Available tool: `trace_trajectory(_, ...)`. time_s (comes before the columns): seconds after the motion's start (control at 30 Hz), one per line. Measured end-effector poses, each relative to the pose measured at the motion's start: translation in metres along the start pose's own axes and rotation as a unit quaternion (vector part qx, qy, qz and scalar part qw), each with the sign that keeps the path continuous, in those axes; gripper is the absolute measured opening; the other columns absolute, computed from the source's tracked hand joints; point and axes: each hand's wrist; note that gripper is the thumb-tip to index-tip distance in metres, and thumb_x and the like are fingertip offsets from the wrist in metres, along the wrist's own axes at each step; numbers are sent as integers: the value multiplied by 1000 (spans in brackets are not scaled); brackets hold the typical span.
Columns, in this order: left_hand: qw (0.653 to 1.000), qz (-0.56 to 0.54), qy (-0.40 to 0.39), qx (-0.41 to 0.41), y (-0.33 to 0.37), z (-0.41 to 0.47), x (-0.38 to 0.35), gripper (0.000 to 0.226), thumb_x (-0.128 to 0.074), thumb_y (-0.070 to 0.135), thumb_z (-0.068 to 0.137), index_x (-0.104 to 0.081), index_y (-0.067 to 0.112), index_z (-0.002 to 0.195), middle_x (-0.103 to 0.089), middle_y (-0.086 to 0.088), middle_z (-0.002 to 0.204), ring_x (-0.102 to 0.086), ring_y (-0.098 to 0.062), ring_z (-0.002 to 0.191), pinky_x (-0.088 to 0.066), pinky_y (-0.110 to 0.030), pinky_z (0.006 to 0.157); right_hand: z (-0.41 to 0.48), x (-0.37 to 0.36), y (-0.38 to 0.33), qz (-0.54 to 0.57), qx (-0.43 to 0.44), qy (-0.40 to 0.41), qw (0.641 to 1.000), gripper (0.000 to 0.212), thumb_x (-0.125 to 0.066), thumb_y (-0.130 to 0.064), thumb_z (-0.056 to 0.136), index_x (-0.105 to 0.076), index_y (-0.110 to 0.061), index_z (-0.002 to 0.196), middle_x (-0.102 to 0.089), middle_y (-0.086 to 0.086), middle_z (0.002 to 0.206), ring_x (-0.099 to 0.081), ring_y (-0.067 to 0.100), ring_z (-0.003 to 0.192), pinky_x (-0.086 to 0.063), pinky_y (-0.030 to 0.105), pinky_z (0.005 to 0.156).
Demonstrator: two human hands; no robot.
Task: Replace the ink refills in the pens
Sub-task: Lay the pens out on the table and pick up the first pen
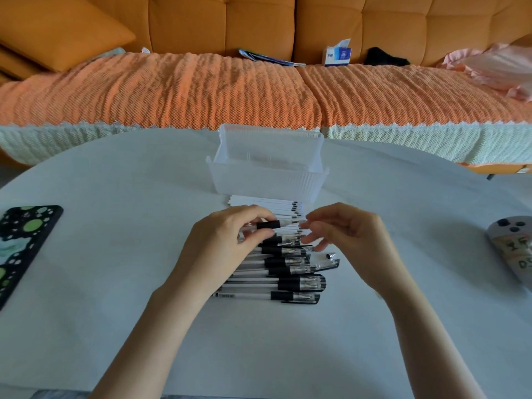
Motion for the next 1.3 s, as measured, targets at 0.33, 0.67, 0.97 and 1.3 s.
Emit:
trace_trajectory(0.33,999,1,5,-36,9,-4,-6,18,-59,49,80,-61,39,94,-65,21,89,-62,-7,73,-52,-26,72,-2,-10,3,-46,5,-7,999,11,-62,-5,86,-67,-13,80,-70,5,71,-63,17,58,-46,19,55)
trace_trajectory(0.67,998,10,28,-49,13,-3,-16,22,-51,51,80,-64,34,82,-64,22,76,-59,-3,69,-44,-15,62,-5,-13,0,-23,-9,-39,999,6,-65,-6,84,-67,-8,78,-67,4,65,-58,16,53,-48,24,52)
trace_trajectory(0.97,997,-70,21,-3,10,1,-14,14,-61,39,84,-68,31,76,-68,21,72,-55,0,55,-40,-18,54,-3,-3,3,-92,41,24,995,15,-64,0,83,-64,-13,74,-64,-5,56,-57,11,50,-47,20,54)
trace_trajectory(1.3,997,-66,26,10,7,1,-10,8,-65,40,81,-66,32,81,-67,22,78,-61,-1,74,-42,-18,63,8,31,39,-385,-27,29,922,29,-72,-13,76,-58,-37,66,-58,-15,69,-45,-1,69,-35,22,63)
Point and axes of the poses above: each hand's wrist, its own z-axis towards the middle knuckle, its own x-axis out of the back of the hand, y = z × x
